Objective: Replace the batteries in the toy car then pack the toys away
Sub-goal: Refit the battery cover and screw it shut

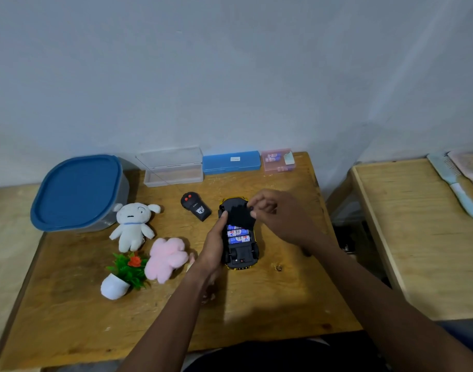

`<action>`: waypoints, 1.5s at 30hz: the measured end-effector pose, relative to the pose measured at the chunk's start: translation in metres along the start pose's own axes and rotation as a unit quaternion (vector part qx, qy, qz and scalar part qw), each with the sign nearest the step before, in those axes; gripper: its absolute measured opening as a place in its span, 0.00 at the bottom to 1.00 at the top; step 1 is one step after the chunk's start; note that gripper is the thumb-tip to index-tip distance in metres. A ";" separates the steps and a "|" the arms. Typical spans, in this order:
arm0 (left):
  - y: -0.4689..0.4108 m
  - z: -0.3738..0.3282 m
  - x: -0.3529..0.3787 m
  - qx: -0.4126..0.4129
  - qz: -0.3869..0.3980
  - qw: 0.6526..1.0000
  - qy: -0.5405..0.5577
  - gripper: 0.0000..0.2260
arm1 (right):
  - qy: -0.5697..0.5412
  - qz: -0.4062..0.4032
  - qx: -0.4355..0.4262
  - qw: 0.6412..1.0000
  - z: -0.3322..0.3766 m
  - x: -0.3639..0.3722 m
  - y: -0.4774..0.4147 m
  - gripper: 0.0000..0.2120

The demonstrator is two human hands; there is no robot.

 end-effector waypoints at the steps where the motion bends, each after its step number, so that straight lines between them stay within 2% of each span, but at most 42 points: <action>1: 0.001 -0.002 0.002 0.004 0.004 1.000 -0.003 0.22 | -0.001 0.019 0.000 1.000 0.002 0.001 0.000 0.07; 9: 0.007 -0.008 0.011 0.042 0.026 0.999 0.010 0.23 | -0.007 0.035 0.015 0.999 0.004 0.004 0.002 0.08; 29: 0.013 -0.008 0.018 0.041 0.041 0.998 0.034 0.21 | 0.003 0.052 -0.001 0.999 0.004 0.004 0.007 0.09; 45: 0.010 -0.009 0.019 0.051 0.049 0.997 0.039 0.23 | -0.014 0.024 -0.011 1.000 -0.001 0.005 0.005 0.08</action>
Point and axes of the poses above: each hand's wrist, its own y-axis away from the middle knuckle, its own x-axis out of the palm, z = x × y, the point moved 3 cm from there along -y, towards the middle knuckle, and after that the axes turned 4 degrees about -x, right-handed, at the moved point
